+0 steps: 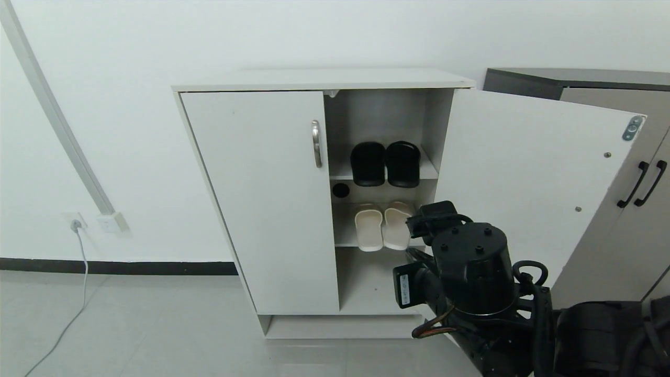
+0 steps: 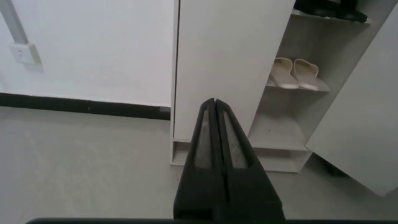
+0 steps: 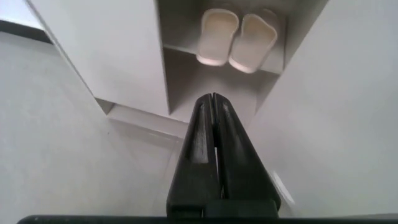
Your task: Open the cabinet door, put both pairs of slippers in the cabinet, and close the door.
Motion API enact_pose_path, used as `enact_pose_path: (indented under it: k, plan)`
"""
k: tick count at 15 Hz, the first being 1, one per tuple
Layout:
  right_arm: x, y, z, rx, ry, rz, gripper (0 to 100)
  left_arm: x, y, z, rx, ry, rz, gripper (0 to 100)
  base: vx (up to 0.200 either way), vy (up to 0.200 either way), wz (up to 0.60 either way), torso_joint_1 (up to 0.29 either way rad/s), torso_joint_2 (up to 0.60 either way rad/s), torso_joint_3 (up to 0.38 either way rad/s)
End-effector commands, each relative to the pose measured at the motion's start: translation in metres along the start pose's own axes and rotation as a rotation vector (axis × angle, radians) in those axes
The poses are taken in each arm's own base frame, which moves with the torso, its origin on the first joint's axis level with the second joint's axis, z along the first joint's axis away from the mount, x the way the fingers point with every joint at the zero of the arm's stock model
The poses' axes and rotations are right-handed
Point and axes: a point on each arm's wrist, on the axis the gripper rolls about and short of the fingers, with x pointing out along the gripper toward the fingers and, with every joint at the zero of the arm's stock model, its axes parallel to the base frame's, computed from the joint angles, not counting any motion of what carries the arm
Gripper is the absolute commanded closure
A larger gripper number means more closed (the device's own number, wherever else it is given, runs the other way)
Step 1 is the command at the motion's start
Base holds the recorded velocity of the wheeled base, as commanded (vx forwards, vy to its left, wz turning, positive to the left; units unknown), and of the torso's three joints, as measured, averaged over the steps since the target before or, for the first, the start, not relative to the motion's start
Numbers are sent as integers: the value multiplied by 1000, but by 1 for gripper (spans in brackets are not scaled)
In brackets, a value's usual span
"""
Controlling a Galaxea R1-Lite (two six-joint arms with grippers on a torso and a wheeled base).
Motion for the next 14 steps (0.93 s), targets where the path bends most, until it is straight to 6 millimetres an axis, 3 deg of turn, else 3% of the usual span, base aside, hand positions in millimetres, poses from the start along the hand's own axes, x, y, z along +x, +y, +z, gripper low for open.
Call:
enact_pose_path:
  k: [1,9,14]
  plan:
    - [1,2,-3,-7,8,2,100,0,0,0,-1,1,1,100,0,0,0,0,0,0]
    - [2,1,-5,-13,14,1,100,0,0,0,-2,1,1,100,0,0,0,0,0,0]
    - [1,1,-6,-18,17,2,100,0,0,0,-2,1,1,100,0,0,0,25,-303,-292]
